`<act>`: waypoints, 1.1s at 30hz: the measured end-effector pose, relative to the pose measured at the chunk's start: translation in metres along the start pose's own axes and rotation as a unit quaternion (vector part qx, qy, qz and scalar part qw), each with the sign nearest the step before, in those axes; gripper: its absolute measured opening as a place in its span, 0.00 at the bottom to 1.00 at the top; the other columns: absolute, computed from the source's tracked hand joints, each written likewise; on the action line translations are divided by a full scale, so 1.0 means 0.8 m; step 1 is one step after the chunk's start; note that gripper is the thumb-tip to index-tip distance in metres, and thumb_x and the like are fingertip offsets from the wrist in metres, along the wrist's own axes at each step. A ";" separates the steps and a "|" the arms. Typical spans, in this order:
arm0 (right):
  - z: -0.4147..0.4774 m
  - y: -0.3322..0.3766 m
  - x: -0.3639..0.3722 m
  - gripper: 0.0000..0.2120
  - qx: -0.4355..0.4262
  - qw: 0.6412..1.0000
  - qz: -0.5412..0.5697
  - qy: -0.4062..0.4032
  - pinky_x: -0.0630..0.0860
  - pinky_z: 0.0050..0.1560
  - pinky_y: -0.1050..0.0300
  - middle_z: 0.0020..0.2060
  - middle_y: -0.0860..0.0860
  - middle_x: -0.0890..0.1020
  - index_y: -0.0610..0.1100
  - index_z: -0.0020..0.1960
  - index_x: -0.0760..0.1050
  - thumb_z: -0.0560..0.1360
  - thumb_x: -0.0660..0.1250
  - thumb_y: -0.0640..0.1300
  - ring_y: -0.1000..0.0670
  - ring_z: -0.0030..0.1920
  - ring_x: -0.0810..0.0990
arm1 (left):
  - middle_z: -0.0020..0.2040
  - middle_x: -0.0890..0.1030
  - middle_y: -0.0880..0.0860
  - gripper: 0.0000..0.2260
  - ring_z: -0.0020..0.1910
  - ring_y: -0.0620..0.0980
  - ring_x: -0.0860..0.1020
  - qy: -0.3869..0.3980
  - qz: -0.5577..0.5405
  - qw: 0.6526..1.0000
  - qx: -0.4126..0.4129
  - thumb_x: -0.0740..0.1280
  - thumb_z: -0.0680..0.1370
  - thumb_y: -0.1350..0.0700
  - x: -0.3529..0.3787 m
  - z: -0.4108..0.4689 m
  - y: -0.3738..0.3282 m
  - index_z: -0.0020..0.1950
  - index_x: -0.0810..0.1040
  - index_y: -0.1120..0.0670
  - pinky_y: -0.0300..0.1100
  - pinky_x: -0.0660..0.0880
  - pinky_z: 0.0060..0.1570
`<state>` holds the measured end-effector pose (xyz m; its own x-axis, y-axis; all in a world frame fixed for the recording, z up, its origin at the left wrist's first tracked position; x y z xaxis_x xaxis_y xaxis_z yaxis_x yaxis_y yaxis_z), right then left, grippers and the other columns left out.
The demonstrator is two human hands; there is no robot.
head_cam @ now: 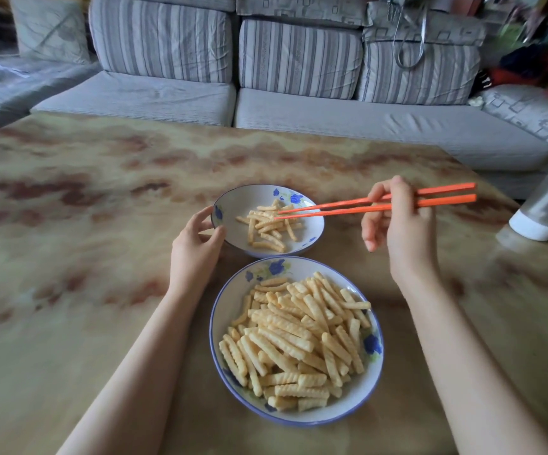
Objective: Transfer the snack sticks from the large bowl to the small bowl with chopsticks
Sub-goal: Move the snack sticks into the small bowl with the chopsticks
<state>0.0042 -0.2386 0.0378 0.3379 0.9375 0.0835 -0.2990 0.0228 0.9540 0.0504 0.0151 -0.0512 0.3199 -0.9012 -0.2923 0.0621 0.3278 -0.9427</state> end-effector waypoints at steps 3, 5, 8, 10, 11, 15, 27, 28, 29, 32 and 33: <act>-0.006 0.015 -0.017 0.19 0.007 0.998 -0.016 0.052 0.57 0.21 0.65 0.16 0.47 0.68 0.44 0.35 0.70 0.82 0.51 0.45 0.48 0.16 0.62 | 0.47 0.81 0.45 0.18 0.40 0.48 0.80 0.001 0.001 1.000 -0.001 0.66 0.76 0.56 0.000 0.001 0.001 0.66 0.76 0.48 0.44 0.76 0.51; -0.011 0.024 -0.023 0.20 0.011 0.995 -0.049 0.088 0.56 0.20 0.64 0.16 0.47 0.68 0.43 0.35 0.70 0.82 0.51 0.45 0.48 0.16 0.61 | 0.48 0.81 0.46 0.18 0.39 0.48 0.81 0.002 -0.003 1.000 -0.002 0.66 0.76 0.57 0.001 0.001 0.001 0.66 0.76 0.47 0.45 0.77 0.51; -0.018 0.032 -0.024 0.20 0.006 0.989 -0.084 0.120 0.57 0.20 0.65 0.15 0.47 0.67 0.41 0.36 0.70 0.83 0.50 0.45 0.49 0.16 0.61 | 0.45 0.80 0.43 0.18 0.37 0.47 0.80 0.002 -0.002 1.000 0.000 0.66 0.76 0.57 0.001 0.001 0.000 0.66 0.76 0.47 0.44 0.76 0.50; -0.020 0.032 -0.021 0.20 0.006 0.987 -0.094 0.131 0.57 0.20 0.65 0.16 0.46 0.67 0.41 0.37 0.70 0.83 0.50 0.45 0.49 0.16 0.61 | 0.45 0.80 0.44 0.18 0.38 0.47 0.80 0.002 -0.002 1.000 -0.001 0.66 0.76 0.57 0.000 0.000 0.000 0.66 0.76 0.47 0.43 0.76 0.50; -0.021 0.031 -0.020 0.20 0.009 0.986 -0.098 0.133 0.57 0.20 0.65 0.16 0.46 0.67 0.41 0.37 0.70 0.83 0.50 0.45 0.49 0.17 0.61 | 0.46 0.80 0.45 0.18 0.40 0.48 0.80 0.001 -0.001 1.000 -0.001 0.66 0.76 0.57 0.000 0.000 0.000 0.66 0.76 0.47 0.42 0.75 0.49; -0.023 0.021 -0.017 0.20 0.022 0.984 -0.108 0.142 0.58 0.20 0.65 0.16 0.45 0.67 0.40 0.37 0.70 0.83 0.50 0.45 0.49 0.17 0.61 | 0.48 0.81 0.46 0.18 0.42 0.49 0.81 0.003 -0.004 1.000 -0.002 0.66 0.76 0.56 0.001 0.000 0.001 0.66 0.76 0.47 0.43 0.76 0.50; -0.007 0.017 -0.020 0.20 0.013 0.999 0.046 -0.003 0.56 0.20 0.65 0.18 0.51 0.70 0.44 0.32 0.69 0.82 0.52 0.43 0.50 0.16 0.62 | 0.49 0.82 0.46 0.18 0.44 0.50 0.82 0.002 -0.005 1.000 -0.002 0.66 0.76 0.55 0.001 0.001 0.003 0.66 0.76 0.46 0.44 0.77 0.51; -0.003 0.016 -0.018 0.20 0.011 0.998 0.058 -0.020 0.57 0.20 0.65 0.19 0.51 0.71 0.44 0.32 0.69 0.82 0.52 0.43 0.51 0.16 0.63 | 0.49 0.82 0.46 0.18 0.44 0.50 0.82 0.002 -0.005 1.000 -0.002 0.66 0.76 0.55 0.001 0.001 0.003 0.66 0.76 0.46 0.44 0.77 0.51; 0.000 0.013 -0.014 0.20 0.010 0.998 0.062 -0.032 0.57 0.20 0.65 0.19 0.51 0.72 0.44 0.33 0.69 0.82 0.52 0.43 0.51 0.16 0.63 | 0.49 0.82 0.46 0.18 0.44 0.50 0.82 0.003 -0.005 1.000 -0.002 0.66 0.76 0.55 0.001 0.001 0.003 0.66 0.76 0.46 0.44 0.77 0.51; 0.005 0.003 0.001 0.19 0.009 0.999 0.021 -0.033 0.58 0.20 0.65 0.17 0.51 0.70 0.43 0.34 0.69 0.82 0.52 0.44 0.50 0.16 0.63 | 0.48 0.81 0.45 0.18 0.45 0.48 0.81 0.000 -0.001 1.000 -0.003 0.66 0.76 0.56 0.001 0.001 0.001 0.66 0.76 0.46 0.42 0.76 0.51; 0.004 0.000 0.007 0.19 0.009 1.000 0.004 -0.028 0.58 0.20 0.65 0.16 0.50 0.69 0.43 0.35 0.69 0.82 0.52 0.44 0.50 0.16 0.63 | 0.48 0.81 0.45 0.18 0.45 0.48 0.81 0.000 0.001 1.000 -0.002 0.66 0.76 0.56 0.000 0.000 0.000 0.66 0.76 0.47 0.41 0.75 0.50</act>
<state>0.0092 -0.2349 0.0389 0.3844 0.9169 0.1075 -0.2871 0.0081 0.9579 0.0508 0.0152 -0.0513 0.3206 -0.9006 -0.2934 0.0578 0.3277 -0.9430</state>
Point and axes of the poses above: each hand's wrist, its own z-axis towards the middle knuckle, its own x-axis out of the palm, y = z × x, the point moved 3 cm from there along z, towards the middle knuckle
